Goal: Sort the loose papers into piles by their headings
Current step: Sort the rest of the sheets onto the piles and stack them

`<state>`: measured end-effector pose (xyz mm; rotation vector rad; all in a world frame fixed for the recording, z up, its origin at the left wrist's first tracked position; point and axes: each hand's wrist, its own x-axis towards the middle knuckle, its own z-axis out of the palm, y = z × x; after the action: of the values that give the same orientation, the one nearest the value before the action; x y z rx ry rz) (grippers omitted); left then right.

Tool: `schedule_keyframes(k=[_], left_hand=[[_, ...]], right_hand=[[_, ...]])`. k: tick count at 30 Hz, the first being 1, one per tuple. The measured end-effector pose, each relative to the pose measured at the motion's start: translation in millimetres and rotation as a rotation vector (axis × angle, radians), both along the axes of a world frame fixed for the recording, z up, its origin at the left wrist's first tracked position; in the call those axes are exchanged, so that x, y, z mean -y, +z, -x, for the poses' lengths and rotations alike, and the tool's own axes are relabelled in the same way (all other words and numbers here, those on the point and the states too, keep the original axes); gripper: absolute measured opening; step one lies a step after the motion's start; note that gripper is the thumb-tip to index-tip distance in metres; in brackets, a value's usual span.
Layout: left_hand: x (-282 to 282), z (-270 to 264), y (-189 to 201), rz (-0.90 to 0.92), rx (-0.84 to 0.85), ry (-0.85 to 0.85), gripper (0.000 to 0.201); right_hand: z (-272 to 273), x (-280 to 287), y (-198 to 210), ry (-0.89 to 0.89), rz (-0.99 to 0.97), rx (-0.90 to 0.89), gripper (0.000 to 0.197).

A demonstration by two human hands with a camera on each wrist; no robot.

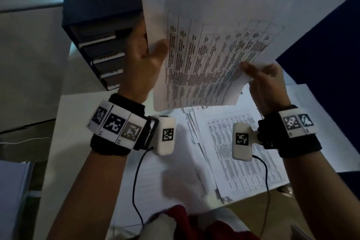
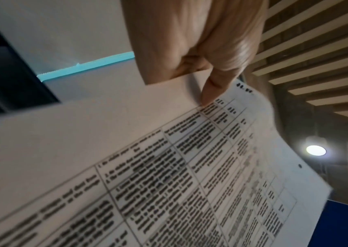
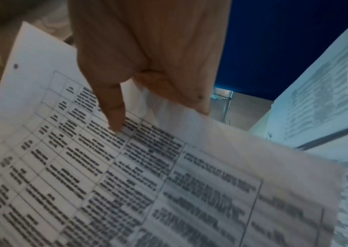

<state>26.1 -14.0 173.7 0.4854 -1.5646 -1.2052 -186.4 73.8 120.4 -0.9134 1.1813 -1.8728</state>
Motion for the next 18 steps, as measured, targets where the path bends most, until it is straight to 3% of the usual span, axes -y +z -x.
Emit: schedule_keyframes(k=[2, 5, 7, 12, 14, 16, 18], left_hand=[[-3.1, 13.8, -12.2, -0.081, 0.001, -0.008, 0.029], [-5.3, 30.1, -36.8, -0.221, -0.002, 0.006, 0.031], [-6.4, 37.2, -59.1, -0.298, 0.063, 0.030, 0.029], [-12.8, 49.7, -108.2, -0.516, 0.272, 0.104, 0.031], [-17.2, 55.9, -113.4, -0.524, 0.322, 0.113, 0.033], [-21.4, 62.7, -108.4, -0.503, 0.288, 0.145, 0.030], [-23.1, 69.8, -95.9, -0.486, 0.198, 0.186, 0.024]], right_hand=[[16.7, -9.4, -1.9, -0.048, 0.017, -0.039, 0.032], [41.2, -21.7, -14.6, -0.056, -0.005, -0.102, 0.072], [50.5, -25.6, -24.7, -0.051, -0.085, -0.110, 0.086], [57.3, -26.6, -45.8, 0.107, -0.335, -0.060, 0.086], [57.2, -24.5, -51.6, 0.065, -0.408, -0.103, 0.068], [58.1, -21.5, -53.0, -0.007, -0.375, -0.099, 0.048], [61.3, -19.1, -47.6, -0.090, -0.286, -0.076, 0.041]])
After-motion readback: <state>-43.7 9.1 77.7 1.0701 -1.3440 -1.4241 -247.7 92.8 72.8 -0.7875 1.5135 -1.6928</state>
